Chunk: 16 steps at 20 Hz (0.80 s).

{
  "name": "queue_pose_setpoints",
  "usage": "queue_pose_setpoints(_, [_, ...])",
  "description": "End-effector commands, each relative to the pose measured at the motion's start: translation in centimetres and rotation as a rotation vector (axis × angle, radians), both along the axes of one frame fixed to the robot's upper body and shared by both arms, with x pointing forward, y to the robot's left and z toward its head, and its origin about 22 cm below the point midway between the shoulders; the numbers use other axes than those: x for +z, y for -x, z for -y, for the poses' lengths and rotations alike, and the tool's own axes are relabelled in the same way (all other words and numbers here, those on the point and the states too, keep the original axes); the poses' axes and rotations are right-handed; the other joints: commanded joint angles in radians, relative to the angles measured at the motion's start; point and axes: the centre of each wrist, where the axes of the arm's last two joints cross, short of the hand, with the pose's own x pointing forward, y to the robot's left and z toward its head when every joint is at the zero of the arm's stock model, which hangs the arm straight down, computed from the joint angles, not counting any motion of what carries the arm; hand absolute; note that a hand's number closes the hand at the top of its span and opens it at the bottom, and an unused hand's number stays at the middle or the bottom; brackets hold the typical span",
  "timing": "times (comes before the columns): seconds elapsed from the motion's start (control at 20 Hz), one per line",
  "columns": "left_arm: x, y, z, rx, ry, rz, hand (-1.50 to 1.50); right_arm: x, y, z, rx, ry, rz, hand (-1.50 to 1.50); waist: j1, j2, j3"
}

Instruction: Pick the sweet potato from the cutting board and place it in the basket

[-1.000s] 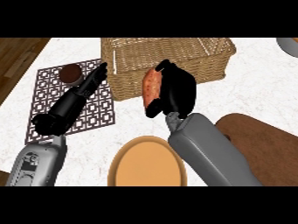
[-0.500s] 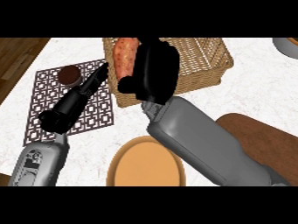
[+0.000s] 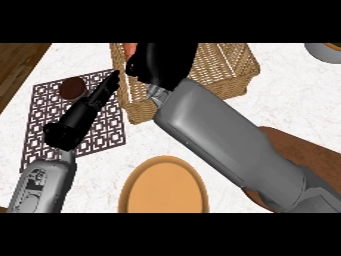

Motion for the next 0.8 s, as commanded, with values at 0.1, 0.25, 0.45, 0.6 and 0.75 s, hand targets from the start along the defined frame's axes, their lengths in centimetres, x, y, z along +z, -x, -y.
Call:
queue_pose_setpoints(0.1, [0.1, 0.0, -0.4, 0.02, 0.003, -0.006, 0.0, 2.5, -1.5, -1.3, -0.223, -0.149, -0.032, 1.5, -0.015, 0.0, 0.001])
queue_pose_setpoints(0.25, [0.7, -0.3, -0.5, 0.023, 0.012, 0.013, 0.0, 4.2, -2.4, -1.5, -0.264, -0.152, -0.006, 1.5, -0.023, 0.003, 0.001])
queue_pose_setpoints(0.45, [0.2, 0.1, -1.1, 0.03, 0.005, 0.016, 0.0, 3.8, -4.3, -0.4, -0.324, -0.208, 0.038, 1.5, -0.036, 0.008, 0.002])
queue_pose_setpoints(0.6, [-0.2, 0.5, -1.2, 0.048, 0.006, 0.003, 0.0, 5.5, -4.8, -0.5, -0.359, -0.216, 0.086, 1.5, -0.049, 0.004, 0.002])
queue_pose_setpoints(0.75, [1.1, -0.1, -2.6, 0.07, -0.003, 0.016, 0.0, 4.8, -5.8, 0.1, -0.406, -0.221, 0.095, 1.5, -0.071, 0.006, 0.003])
